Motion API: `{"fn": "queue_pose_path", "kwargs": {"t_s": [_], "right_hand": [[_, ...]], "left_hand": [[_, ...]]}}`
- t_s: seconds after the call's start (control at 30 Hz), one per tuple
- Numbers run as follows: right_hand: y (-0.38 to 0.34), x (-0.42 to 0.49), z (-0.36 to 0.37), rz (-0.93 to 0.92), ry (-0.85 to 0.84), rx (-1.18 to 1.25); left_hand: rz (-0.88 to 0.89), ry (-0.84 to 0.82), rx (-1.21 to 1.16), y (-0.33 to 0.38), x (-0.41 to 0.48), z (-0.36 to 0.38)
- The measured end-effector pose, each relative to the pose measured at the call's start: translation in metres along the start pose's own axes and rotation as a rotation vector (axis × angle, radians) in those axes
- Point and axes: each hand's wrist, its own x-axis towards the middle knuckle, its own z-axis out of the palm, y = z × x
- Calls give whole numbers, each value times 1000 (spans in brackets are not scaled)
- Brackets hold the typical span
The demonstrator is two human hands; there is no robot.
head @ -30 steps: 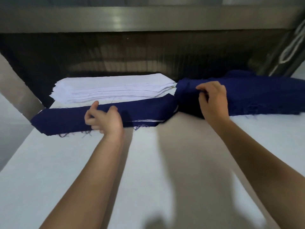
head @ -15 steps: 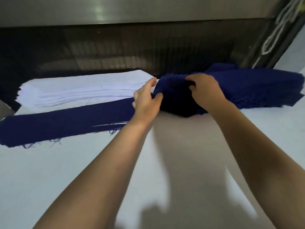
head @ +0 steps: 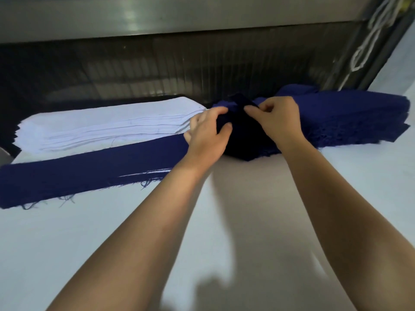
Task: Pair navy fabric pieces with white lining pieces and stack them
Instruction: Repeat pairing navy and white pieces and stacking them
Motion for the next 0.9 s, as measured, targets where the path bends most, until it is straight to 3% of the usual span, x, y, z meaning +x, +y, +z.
{"fn": "queue_pose_path", "kwargs": {"t_s": [0.17,0.3,0.4,0.5,0.67,0.8,0.9], "right_hand": [[-3,-1,0,-36,16,56],[-7,-8,9,-119,122,-32],[-7,-13,15,-168,216,-74],[-2,-14,13,-228,192,-98],[16,-12,1,-278,226,-282],[35,-9,-17,-244,270,-349],[50,-9,-26,-212,260,-438]], "left_hand": [[109,106,-59,24,3,-2],[164,-87,116,39,6,4],[67,-184,127,50,10,10],[-45,-174,45,58,13,8],[107,122,-116,53,7,3],[32,283,-402,48,4,-11],[-14,452,-434,33,-1,-29]]}}
